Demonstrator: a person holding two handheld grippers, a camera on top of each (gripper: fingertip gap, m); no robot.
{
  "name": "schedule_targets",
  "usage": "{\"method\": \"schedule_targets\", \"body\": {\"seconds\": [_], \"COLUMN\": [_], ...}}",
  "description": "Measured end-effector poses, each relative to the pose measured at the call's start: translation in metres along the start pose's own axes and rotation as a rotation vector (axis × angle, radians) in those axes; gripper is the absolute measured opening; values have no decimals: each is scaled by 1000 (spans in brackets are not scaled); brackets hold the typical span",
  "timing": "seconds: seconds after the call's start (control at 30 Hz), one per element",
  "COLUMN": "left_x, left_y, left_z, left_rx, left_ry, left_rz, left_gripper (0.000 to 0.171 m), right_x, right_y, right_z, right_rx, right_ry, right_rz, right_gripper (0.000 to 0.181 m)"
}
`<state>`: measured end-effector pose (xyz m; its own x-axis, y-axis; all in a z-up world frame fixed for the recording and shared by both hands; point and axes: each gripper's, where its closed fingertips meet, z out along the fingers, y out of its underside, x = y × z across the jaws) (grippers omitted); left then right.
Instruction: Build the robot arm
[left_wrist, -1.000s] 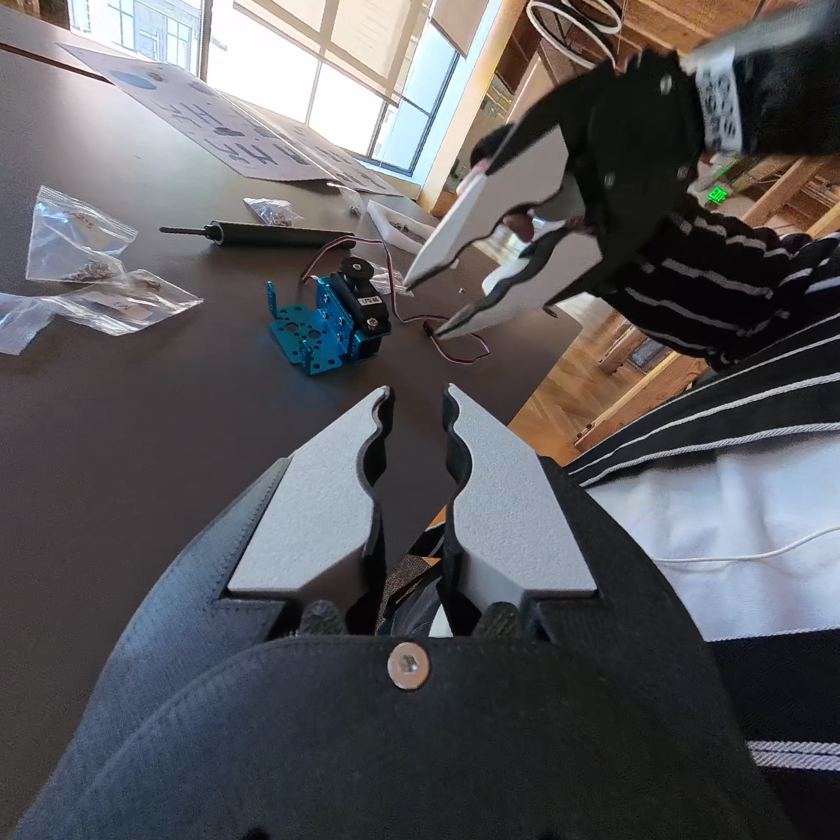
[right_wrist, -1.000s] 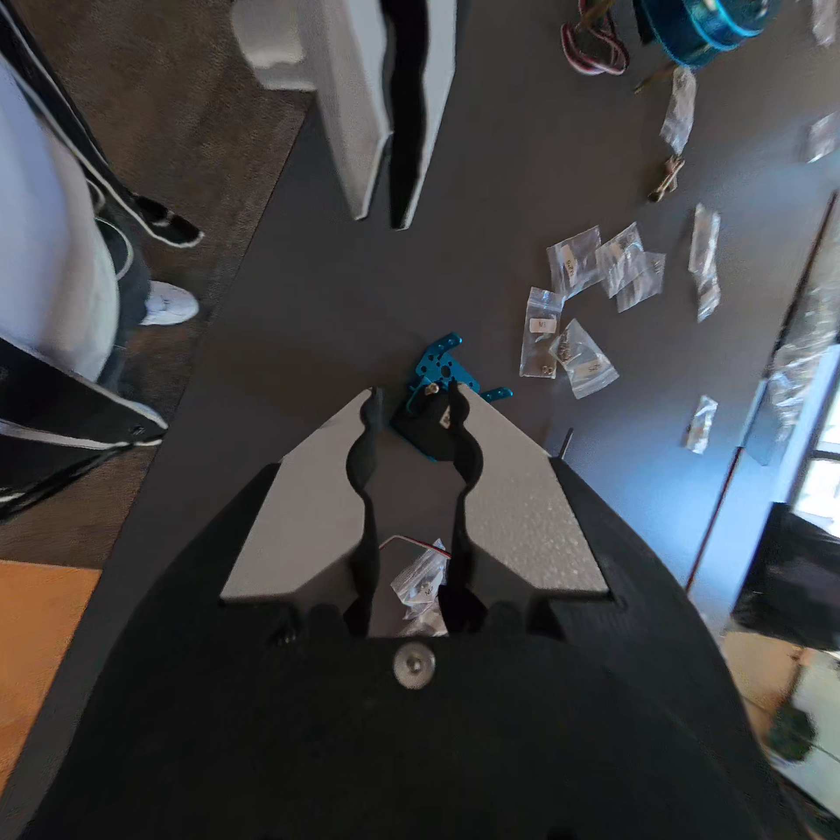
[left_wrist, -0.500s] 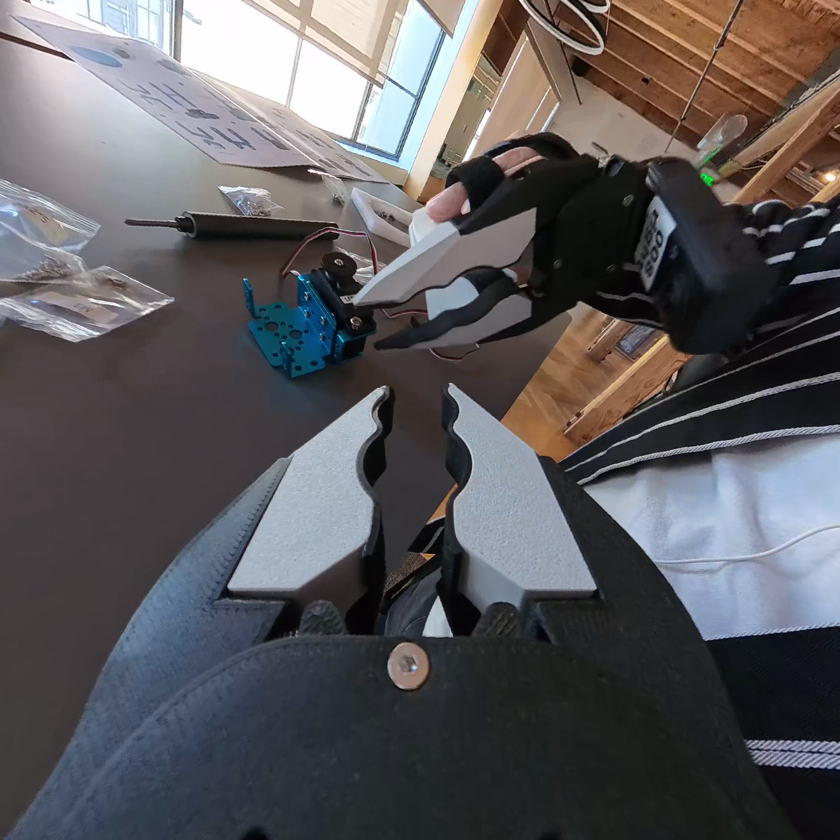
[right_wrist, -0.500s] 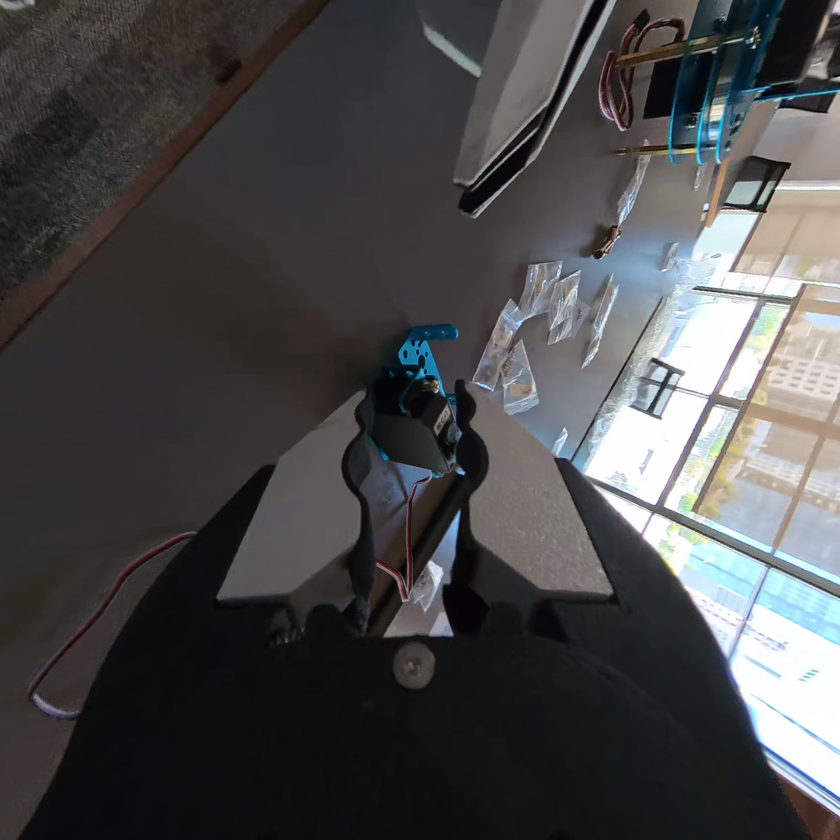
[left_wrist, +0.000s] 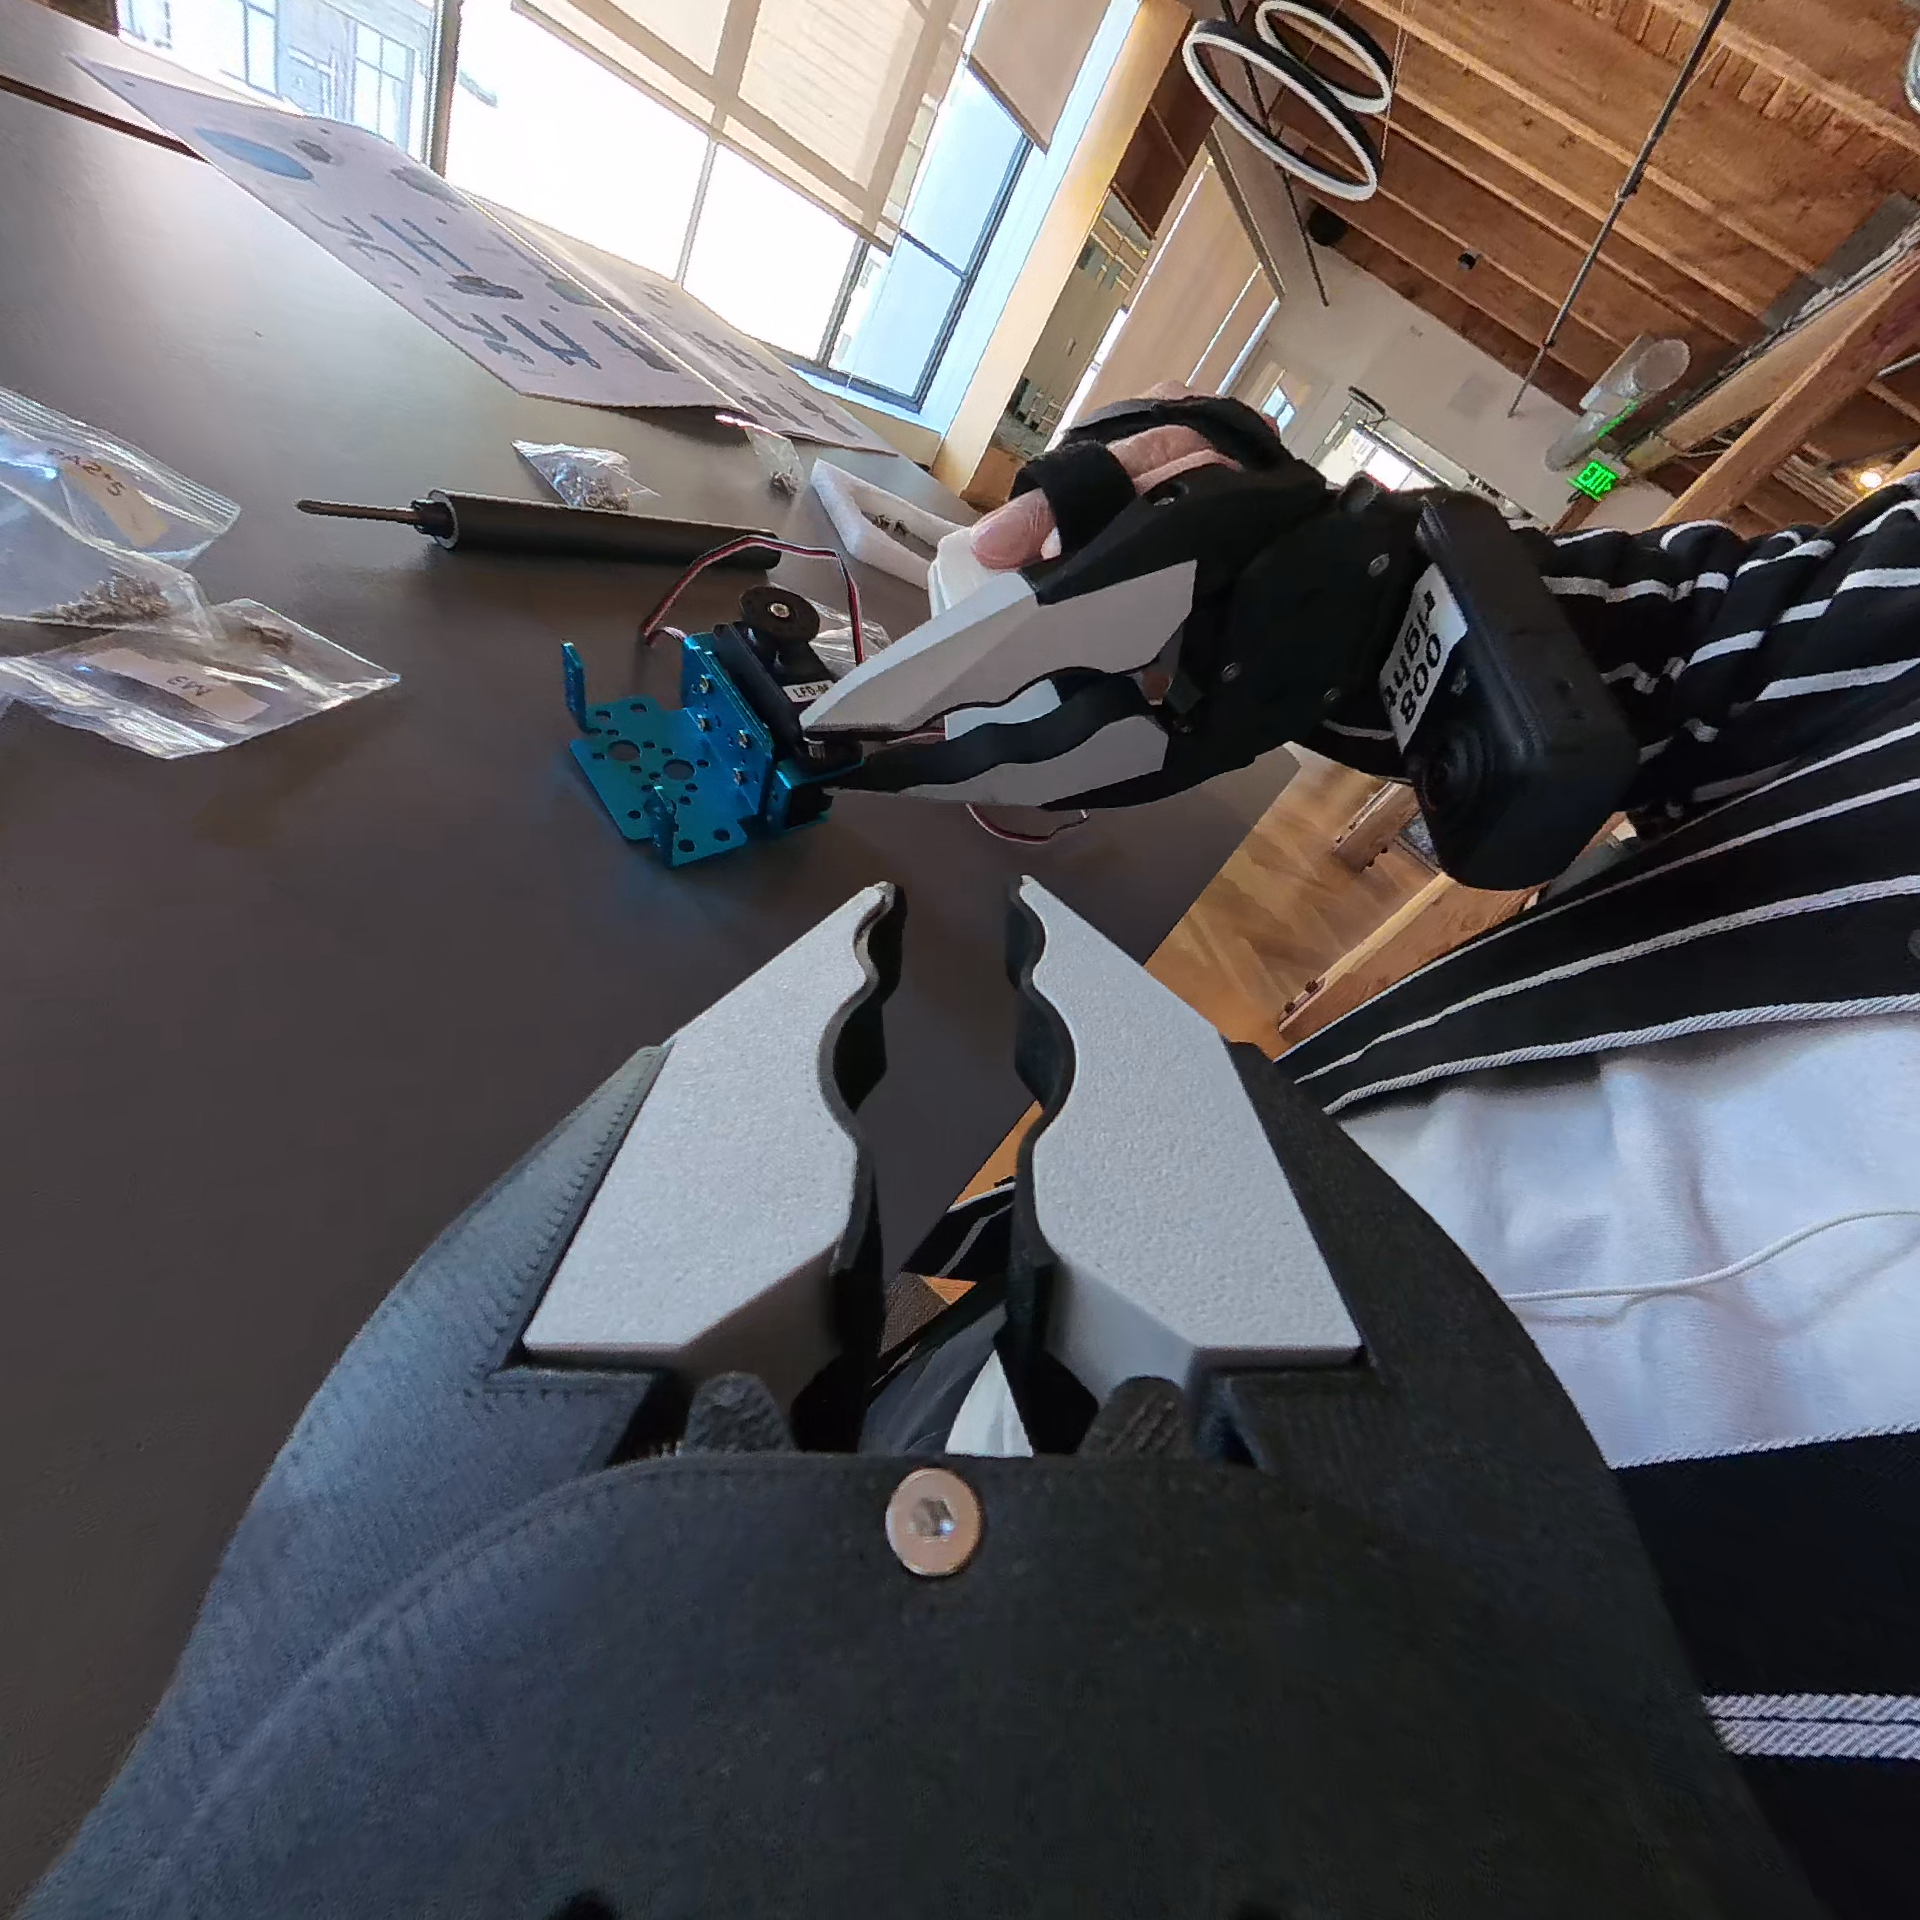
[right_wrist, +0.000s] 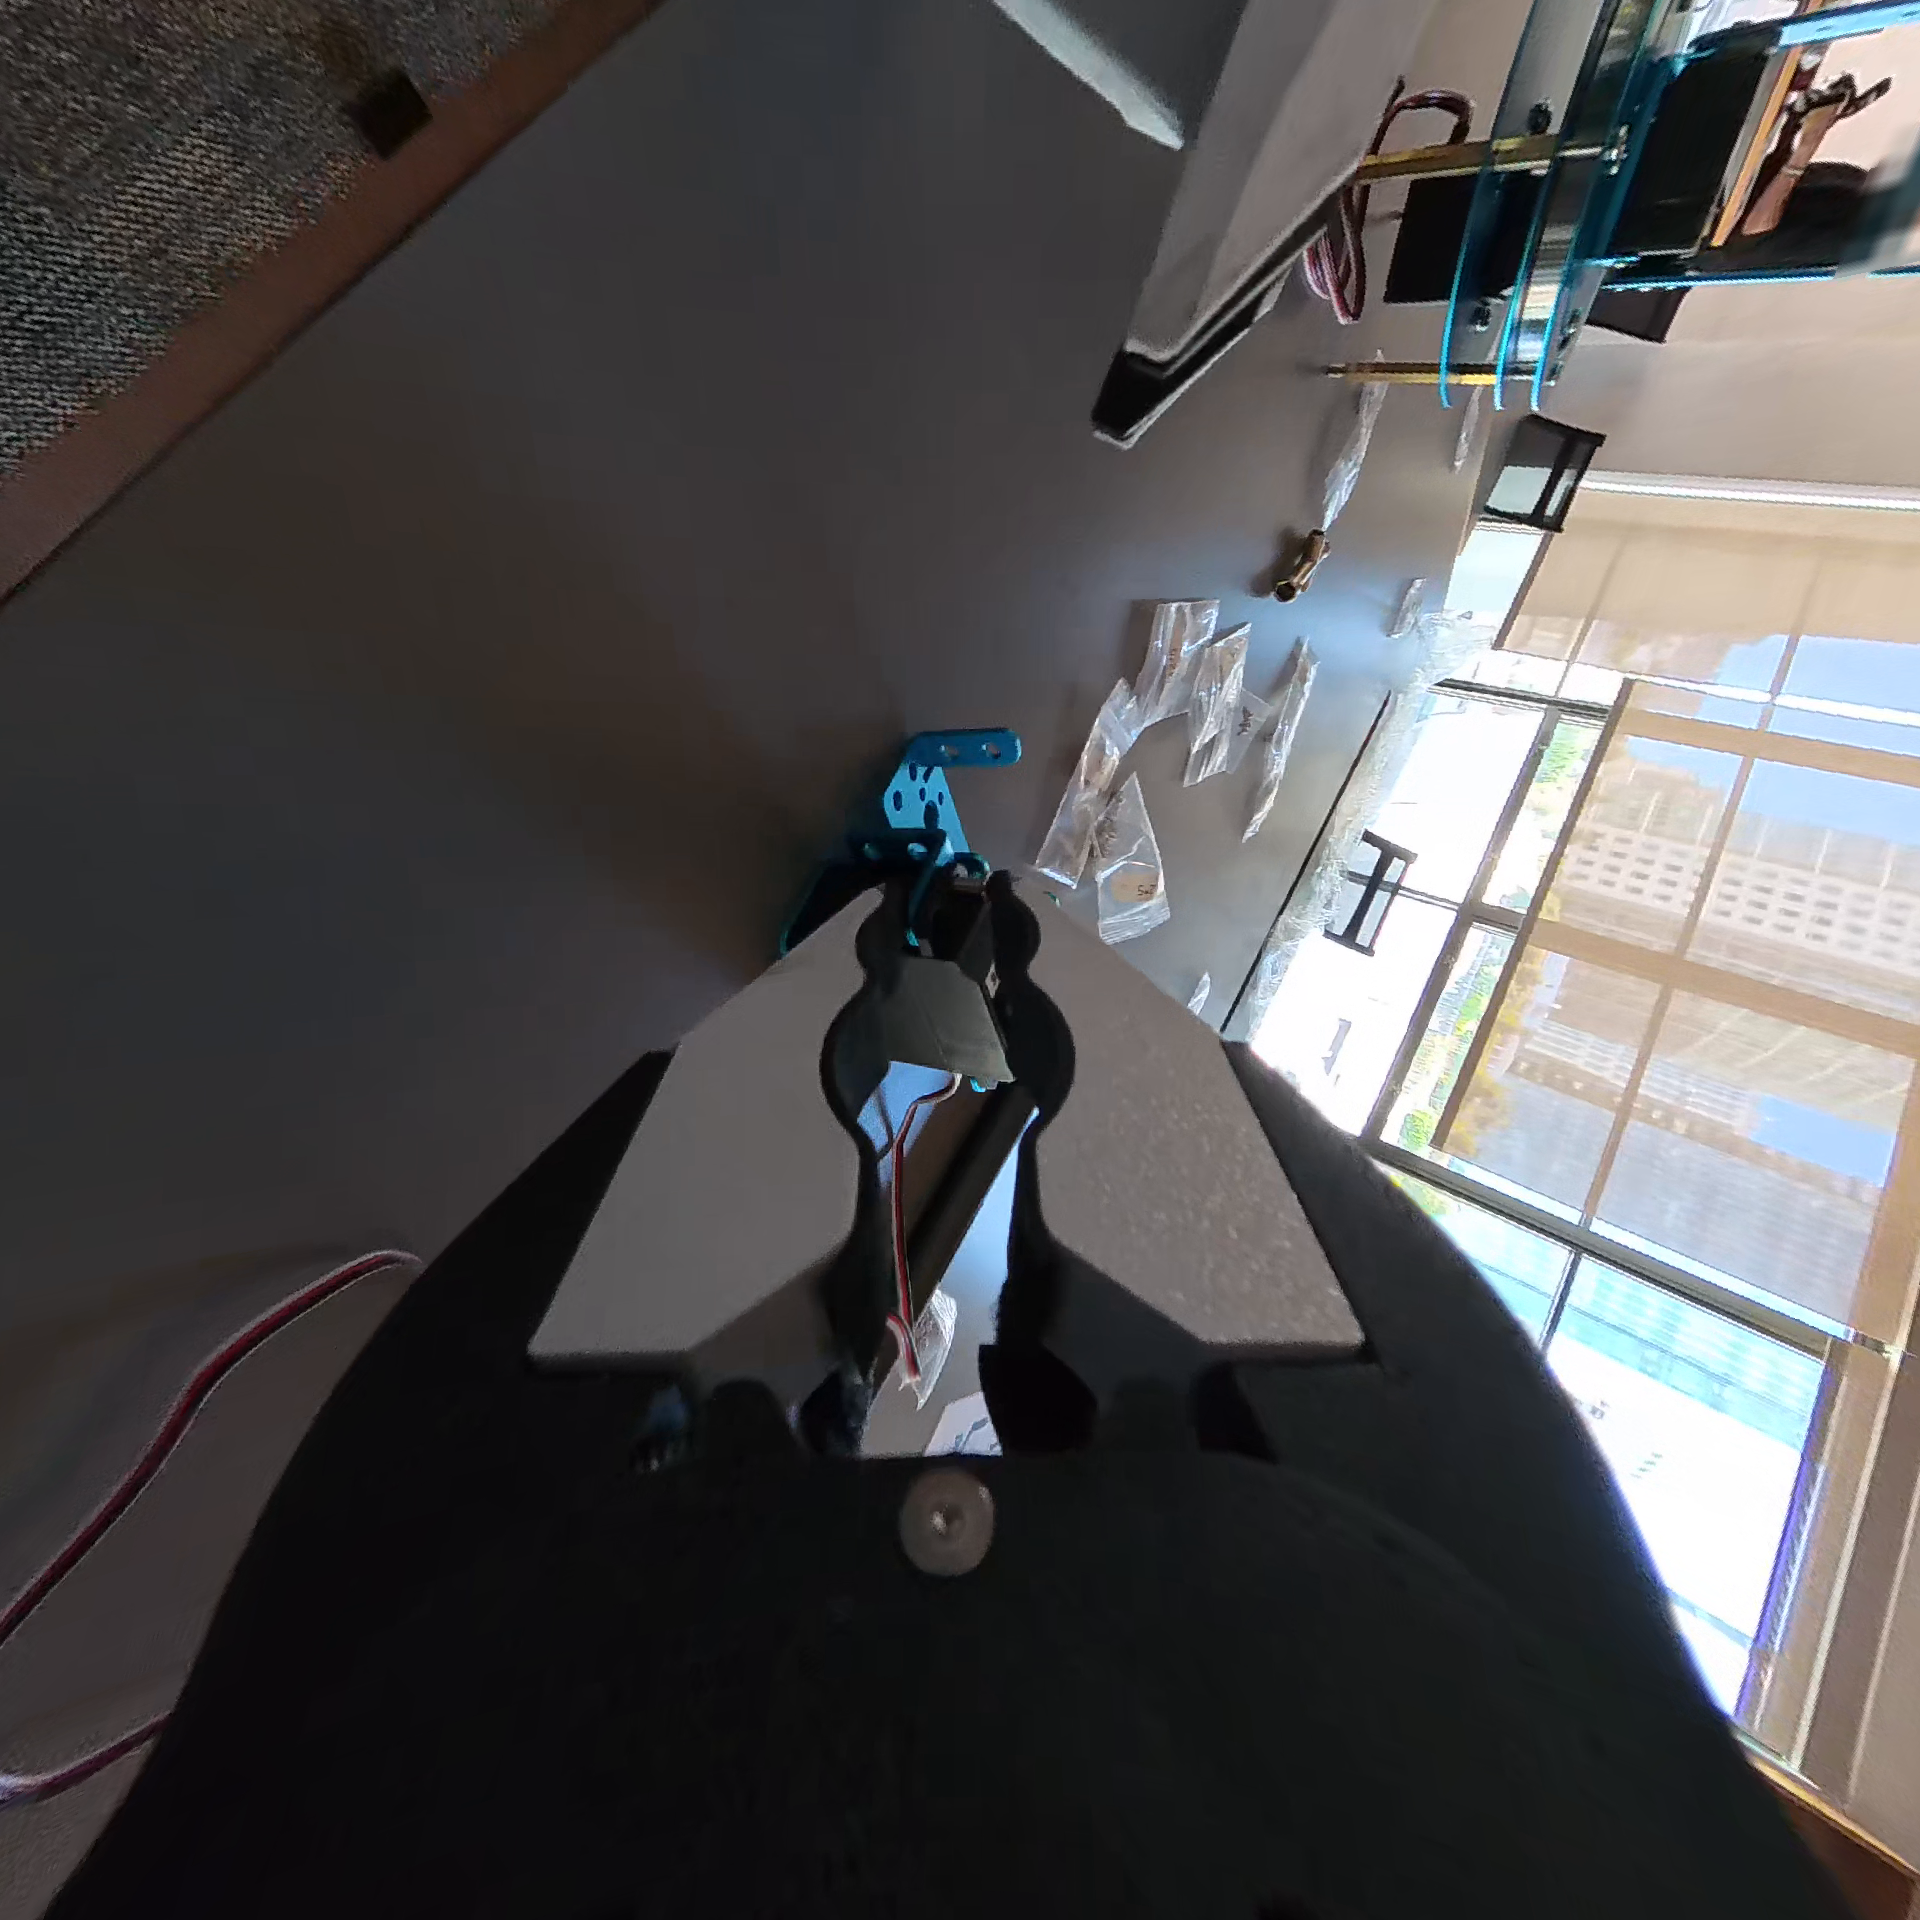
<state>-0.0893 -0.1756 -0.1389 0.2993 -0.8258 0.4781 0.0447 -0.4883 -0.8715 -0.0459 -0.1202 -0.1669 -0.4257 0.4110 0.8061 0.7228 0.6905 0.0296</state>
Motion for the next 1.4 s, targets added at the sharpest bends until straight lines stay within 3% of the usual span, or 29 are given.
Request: {"method": "schedule_targets", "body": {"seconds": [0.4,0.67,0.93,1.4], "left_x": [1,2,2,8], "left_y": [1,1,4,2], "left_z": [3,8,12,25], "left_rx": [3,-13,-15,-2], "left_ry": [0,-9,-46,-148], "left_rz": [-5,6,4,15], "left_gripper": [16,16,15,14], "right_x": [1,-4,-5,-10], "right_y": [-3,-2,-1,2], "right_z": [-7,-6,-10,-16], "right_rx": [27,33,76,165], "right_ry": [130,42,165,139], "right_rz": [-3,-18,-78,-108], "right_gripper": [13,14,14,17]}}
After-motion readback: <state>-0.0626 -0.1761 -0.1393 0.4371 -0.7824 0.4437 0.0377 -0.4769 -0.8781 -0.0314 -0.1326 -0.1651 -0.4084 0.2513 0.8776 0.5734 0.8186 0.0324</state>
